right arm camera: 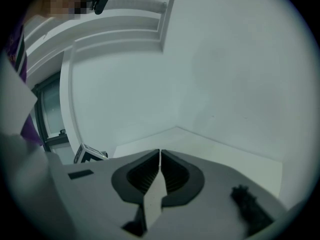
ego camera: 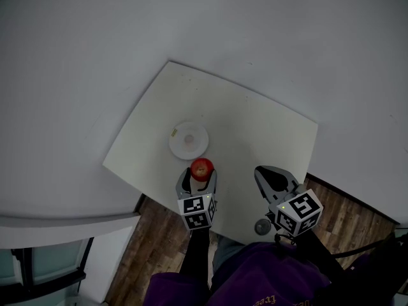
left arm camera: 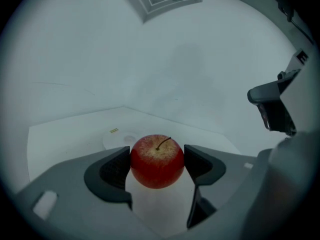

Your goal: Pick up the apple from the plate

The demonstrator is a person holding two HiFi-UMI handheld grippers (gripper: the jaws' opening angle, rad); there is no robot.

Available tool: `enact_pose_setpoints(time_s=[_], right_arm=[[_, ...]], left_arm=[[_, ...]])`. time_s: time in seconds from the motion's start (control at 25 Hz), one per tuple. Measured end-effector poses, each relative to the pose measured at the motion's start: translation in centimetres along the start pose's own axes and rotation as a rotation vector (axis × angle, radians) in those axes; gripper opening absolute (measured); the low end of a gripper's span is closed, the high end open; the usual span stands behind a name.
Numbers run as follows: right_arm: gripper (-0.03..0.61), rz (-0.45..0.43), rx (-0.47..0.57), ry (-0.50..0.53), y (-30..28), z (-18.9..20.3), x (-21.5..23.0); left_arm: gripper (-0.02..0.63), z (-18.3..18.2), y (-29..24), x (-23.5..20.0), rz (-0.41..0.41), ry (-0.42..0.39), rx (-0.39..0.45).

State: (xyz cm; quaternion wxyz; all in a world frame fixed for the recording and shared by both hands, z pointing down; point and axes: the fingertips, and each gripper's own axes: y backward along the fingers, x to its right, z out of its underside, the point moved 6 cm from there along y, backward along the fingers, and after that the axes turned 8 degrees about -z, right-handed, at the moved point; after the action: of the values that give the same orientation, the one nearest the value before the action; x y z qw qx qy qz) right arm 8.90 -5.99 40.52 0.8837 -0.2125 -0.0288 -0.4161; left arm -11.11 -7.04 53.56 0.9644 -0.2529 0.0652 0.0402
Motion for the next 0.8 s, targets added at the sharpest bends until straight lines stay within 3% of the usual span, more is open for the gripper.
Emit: enact_pose_setpoints(time_s=[0.8], right_arm=[[0.012, 0.005, -0.002, -0.008, 0.2, 0.2, -0.2]], left_arm=[[0.345, 3.4, 1.3, 0.3, 0.010, -0.025, -0.073]])
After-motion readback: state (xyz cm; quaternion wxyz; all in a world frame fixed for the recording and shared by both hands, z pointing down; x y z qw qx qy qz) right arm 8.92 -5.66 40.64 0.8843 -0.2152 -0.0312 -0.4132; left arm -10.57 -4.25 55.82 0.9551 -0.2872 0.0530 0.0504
